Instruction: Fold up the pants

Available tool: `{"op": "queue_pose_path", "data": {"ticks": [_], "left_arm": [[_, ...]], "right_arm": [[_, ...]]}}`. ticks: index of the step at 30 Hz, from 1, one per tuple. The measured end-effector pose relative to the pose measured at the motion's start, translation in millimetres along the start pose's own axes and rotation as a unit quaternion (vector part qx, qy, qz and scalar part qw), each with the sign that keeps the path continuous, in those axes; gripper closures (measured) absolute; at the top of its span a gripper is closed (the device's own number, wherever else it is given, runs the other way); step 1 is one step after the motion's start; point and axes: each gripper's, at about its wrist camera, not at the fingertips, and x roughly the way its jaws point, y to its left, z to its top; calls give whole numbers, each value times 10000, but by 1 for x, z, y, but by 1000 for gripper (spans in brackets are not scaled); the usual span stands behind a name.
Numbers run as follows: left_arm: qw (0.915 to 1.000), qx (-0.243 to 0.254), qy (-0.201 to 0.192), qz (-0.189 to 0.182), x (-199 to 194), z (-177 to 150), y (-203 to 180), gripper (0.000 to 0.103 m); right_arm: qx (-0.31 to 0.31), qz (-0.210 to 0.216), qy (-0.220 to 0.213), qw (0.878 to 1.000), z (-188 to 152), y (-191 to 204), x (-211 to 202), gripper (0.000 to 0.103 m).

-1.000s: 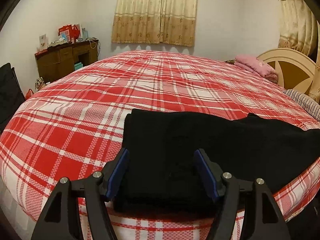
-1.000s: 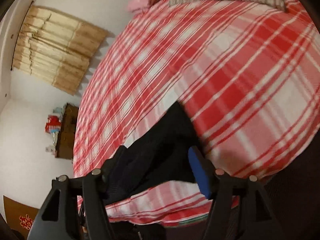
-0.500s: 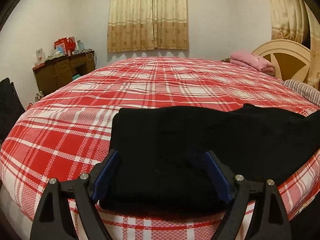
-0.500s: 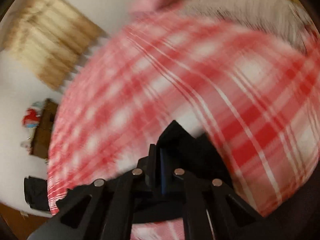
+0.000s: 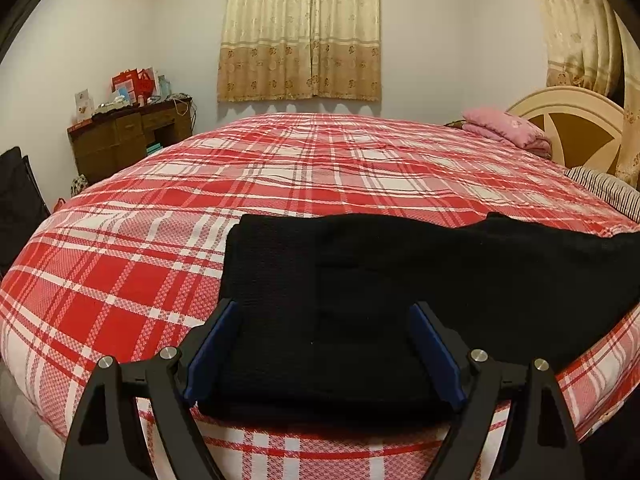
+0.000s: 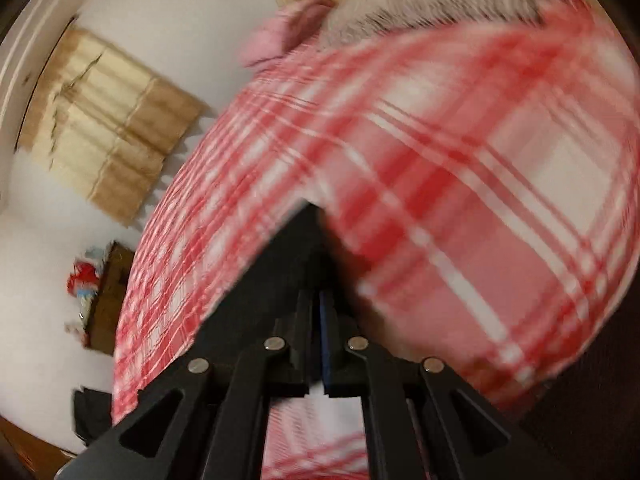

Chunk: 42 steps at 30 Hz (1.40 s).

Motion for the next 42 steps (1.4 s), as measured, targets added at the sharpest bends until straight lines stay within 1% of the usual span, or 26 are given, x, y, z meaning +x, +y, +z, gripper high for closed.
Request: {"op": "queue_pose_path", "data": {"ticks": [3,5,6,8,9,10,11,12,13,14,16,18,19,20,21,22,24,26,29,31,32,34,36,38,41,42], "left_arm": [[9999,-148,11,-27,0,2,2,16],[9998,-201,12,-29,0,2,2,16],[9998,-202,16,-21,0,2,2,16],[9999,-160,31,-2,0,2,0,16],[9999,-153,33,-5,-1,2,0,16],[9999,-154,33,-11,-1,2,1,16],[9999,-156,29,-15,0,2,1,16],[9999,-152,26,-8,0,2,0,16],[9999,-144,21,-2,0,2,0,16],[9999,-141,26,10,0,2,0,16],[9999,-107,17,25,-1,1,-1,16],[10000,-51,8,35,-1,1,-1,16],[10000,-26,7,39,-1,1,-1,16],[10000,1,7,40,-1,0,-1,16],[10000,19,5,39,-1,0,-1,16],[10000,31,-2,35,-1,0,0,16],[10000,39,-31,33,-1,-1,0,16],[10000,57,-51,43,0,-1,1,16],[9999,71,-56,50,1,-1,1,15],[10000,62,-50,48,1,-1,1,15],[10000,48,-45,34,1,-1,1,15],[10000,16,-32,1,2,-1,2,15],[10000,15,-23,1,2,-2,3,15],[10000,3,-24,19,2,-1,5,15],[9999,-83,-15,140,6,0,9,15],[9998,-174,37,132,9,0,13,15]], "right_arm": [[-24,2,-138,9999,-2,-5,-10,99],[-60,82,-171,9998,0,-2,-16,99],[-104,89,-190,9997,2,-1,-17,97],[-173,85,-271,9994,6,0,-21,90],[-156,24,-284,9995,8,-2,-20,80],[-108,-32,-295,9995,8,-3,-22,45],[1,-14,-348,9994,9,-5,-21,23],[134,44,-451,9989,9,-7,-19,22],[196,133,-450,9987,10,-8,-18,25],[152,124,-392,9990,12,-6,-15,34],[-21,21,-370,9993,16,1,-9,40],[-84,33,-293,9995,19,9,-1,54],[-142,-4,-254,9996,19,13,3,77],[-302,-186,-234,9991,18,21,5,93],[-461,-369,-217,9980,15,29,5,93],[-509,-407,-201,9977,13,31,6,94],[-581,-318,-235,9975,7,39,-3,94],[-702,-248,-436,9963,-2,44,-21,95],[-635,-162,-568,9962,-10,38,-35,95],[-579,-296,-542,9964,-8,31,-27,95],[-458,-384,-525,9968,-4,23,-22,95],[-190,-406,-486,9978,3,5,-12,95],[86,-304,-430,9986,9,-8,-7,95],[237,-125,-421,9988,11,-10,-12,95],[401,417,-449,9973,14,-1,-32,95],[363,513,-491,9968,14,4,-39,95]]}}
